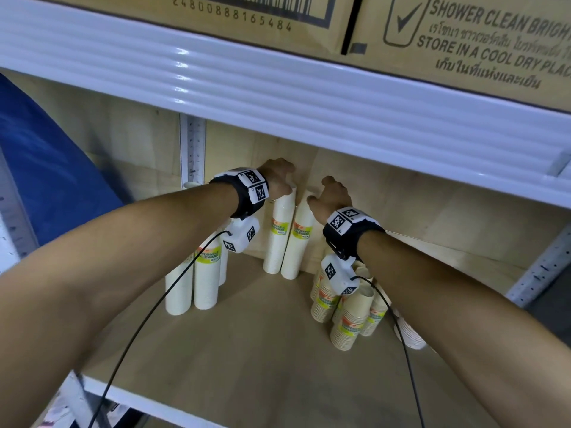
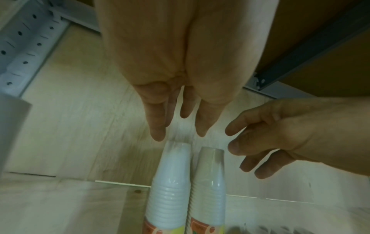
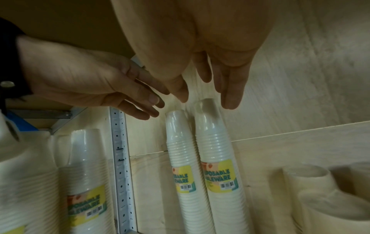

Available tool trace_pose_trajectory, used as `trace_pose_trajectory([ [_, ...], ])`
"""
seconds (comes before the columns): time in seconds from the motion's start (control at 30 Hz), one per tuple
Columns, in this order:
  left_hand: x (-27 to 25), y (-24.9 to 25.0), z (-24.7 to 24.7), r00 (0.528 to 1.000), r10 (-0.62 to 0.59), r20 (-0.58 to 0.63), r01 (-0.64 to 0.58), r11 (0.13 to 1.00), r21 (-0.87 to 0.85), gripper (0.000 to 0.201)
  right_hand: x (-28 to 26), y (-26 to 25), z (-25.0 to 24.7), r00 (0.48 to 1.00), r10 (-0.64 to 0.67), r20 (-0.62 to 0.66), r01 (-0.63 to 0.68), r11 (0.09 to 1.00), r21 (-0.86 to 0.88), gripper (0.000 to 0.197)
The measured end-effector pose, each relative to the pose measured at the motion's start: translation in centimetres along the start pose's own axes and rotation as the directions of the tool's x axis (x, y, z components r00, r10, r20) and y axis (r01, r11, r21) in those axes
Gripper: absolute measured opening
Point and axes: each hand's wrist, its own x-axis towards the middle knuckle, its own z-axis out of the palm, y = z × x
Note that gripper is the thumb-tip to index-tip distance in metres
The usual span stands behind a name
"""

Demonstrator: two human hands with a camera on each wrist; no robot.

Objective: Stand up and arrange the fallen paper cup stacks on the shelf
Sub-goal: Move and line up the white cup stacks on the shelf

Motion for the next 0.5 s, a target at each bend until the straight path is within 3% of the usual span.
trace_pose_trajectory([
  [0.27,-2.1,-0.8,-3.8,0.996,-0.026,-0.087,0.031,0.998,0.057,0.053,-1.8,-2.4,-1.2,0.990,-0.132,-0.054,0.134,0.990,0.030,0.051],
  [0.5,-6.2,-2.9,-7.4,0.979,-0.085,-0.184,0.113,0.983,0.146,0.046,-4.2,-5.9,-0.1,0.958,-0.285,0.020,0.283,0.956,0.075,0.047],
])
